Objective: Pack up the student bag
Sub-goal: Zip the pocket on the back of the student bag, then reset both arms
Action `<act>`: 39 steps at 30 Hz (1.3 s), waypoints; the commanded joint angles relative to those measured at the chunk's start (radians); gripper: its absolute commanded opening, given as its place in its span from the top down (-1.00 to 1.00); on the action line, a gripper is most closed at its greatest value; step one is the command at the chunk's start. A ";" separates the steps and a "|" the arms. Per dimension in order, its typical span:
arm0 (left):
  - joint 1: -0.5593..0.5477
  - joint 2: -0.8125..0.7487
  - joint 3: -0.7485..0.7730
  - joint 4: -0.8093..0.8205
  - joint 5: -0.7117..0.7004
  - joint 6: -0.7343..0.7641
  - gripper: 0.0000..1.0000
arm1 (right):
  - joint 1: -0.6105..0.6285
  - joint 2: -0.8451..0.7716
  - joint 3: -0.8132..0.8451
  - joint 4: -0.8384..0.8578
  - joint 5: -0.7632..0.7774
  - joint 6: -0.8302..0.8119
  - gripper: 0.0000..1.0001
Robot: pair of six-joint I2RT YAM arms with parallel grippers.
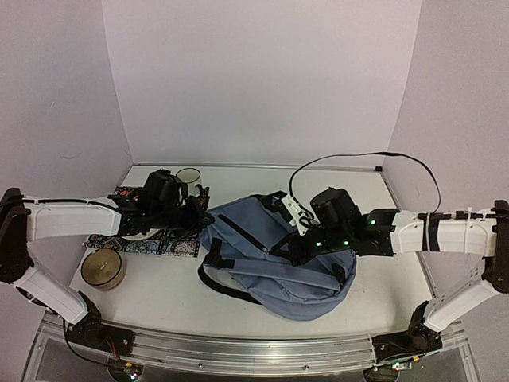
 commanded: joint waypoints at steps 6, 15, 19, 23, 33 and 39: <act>-0.051 0.072 0.051 0.196 0.009 0.067 0.94 | -0.021 -0.033 -0.003 -0.057 0.113 0.026 0.92; -0.026 0.001 0.011 0.121 -0.097 0.143 0.28 | -0.137 -0.055 0.065 -0.063 0.158 -0.007 0.00; 0.002 -0.071 0.024 0.015 -0.205 0.201 -0.17 | -0.207 -0.103 0.066 -0.074 0.231 -0.026 -0.33; 0.037 -0.137 0.041 -0.091 -0.282 0.253 -0.55 | -0.282 -0.145 0.057 -0.097 0.278 -0.029 -0.56; 0.190 -0.374 0.029 -0.333 -0.507 0.339 -0.99 | -0.433 -0.367 -0.060 -0.185 0.472 0.023 -0.97; 0.227 -0.599 0.034 -0.472 -0.693 0.409 -0.99 | -0.459 -0.626 -0.131 -0.280 0.717 0.057 -0.96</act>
